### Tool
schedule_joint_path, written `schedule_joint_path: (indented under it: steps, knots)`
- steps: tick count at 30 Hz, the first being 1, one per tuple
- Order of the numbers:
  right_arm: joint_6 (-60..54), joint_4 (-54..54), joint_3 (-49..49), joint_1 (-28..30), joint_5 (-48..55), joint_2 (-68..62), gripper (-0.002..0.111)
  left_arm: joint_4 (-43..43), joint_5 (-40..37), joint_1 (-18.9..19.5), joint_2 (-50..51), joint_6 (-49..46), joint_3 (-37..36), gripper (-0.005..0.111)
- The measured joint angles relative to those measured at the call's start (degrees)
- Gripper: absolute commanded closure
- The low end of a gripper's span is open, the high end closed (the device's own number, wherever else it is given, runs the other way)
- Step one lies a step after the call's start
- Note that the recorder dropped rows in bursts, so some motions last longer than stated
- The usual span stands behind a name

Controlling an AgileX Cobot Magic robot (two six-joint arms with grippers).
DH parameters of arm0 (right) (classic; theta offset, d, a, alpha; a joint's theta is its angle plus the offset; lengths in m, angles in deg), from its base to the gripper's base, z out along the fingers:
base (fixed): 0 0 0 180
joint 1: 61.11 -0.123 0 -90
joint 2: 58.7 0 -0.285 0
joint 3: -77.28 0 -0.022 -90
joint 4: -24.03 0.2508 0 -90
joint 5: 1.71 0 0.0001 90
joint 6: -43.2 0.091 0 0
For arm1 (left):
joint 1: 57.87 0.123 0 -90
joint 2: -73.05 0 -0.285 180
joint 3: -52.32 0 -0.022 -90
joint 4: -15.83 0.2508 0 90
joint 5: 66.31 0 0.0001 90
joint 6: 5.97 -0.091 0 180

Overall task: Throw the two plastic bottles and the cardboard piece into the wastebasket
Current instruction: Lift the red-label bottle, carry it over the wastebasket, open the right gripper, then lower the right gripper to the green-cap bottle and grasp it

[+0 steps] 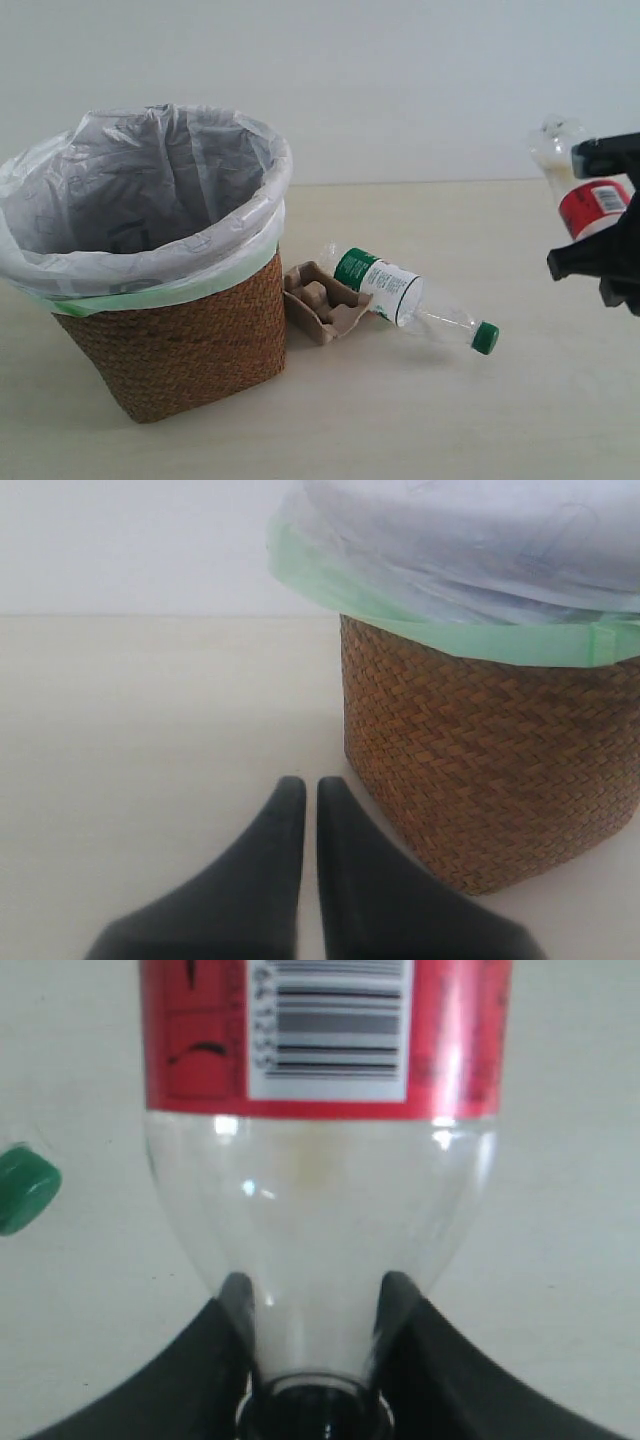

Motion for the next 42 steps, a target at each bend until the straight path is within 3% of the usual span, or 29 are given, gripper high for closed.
schedule_joint_path:
  steps: [10,18,24,30,32,34,36,37,39,40,42]
  knots:
    - [3.04,-6.05,22.18,0.00,23.37,1.98,0.108,0.00,0.00,0.00,0.00,0.00,0.00,0.103]
    - [4.99,-7.61,27.92,0.00,26.00,3.63,0.108,0.00,0.00,0.00,0.00,0.00,0.00,0.103]
    - [4.76,2.10,27.95,0.00,26.25,1.97,0.108,0.00,0.00,0.00,0.00,0.00,0.00,0.103]
    - [0.77,19.65,27.95,-3.46,25.70,0.29,0.108,0.00,0.00,0.00,0.00,0.00,0.00,0.103]
    - [-2.68,29.85,27.95,-6.12,21.84,0.18,0.108,0.00,0.00,0.00,0.00,0.00,0.00,0.103]
    - [-8.39,42.85,27.95,-8.83,16.64,0.18,0.097,0.00,0.00,0.00,0.00,0.00,0.00,0.103]
    - [-17.96,59.28,28.05,-12.12,11.96,-0.06,0.072,0.00,0.00,0.00,0.00,0.00,0.00,0.103]
    - [-22.79,66.76,28.30,-13.80,10.17,-0.16,0.047,0.00,0.00,0.00,0.00,0.00,0.00,0.103]
    - [-28.14,75.42,29.42,-16.50,7.75,-0.59,0.008,0.00,0.00,0.00,0.00,0.00,0.00,0.103]
    - [-29.41,77.61,30.30,-17.73,6.74,-1.00,0.005,0.00,0.00,0.00,0.00,0.00,0.00,0.103]
    - [-29.64,78.98,31.62,-19.26,5.18,-1.62,0.010,0.00,0.00,0.00,0.00,0.00,0.00,0.103]
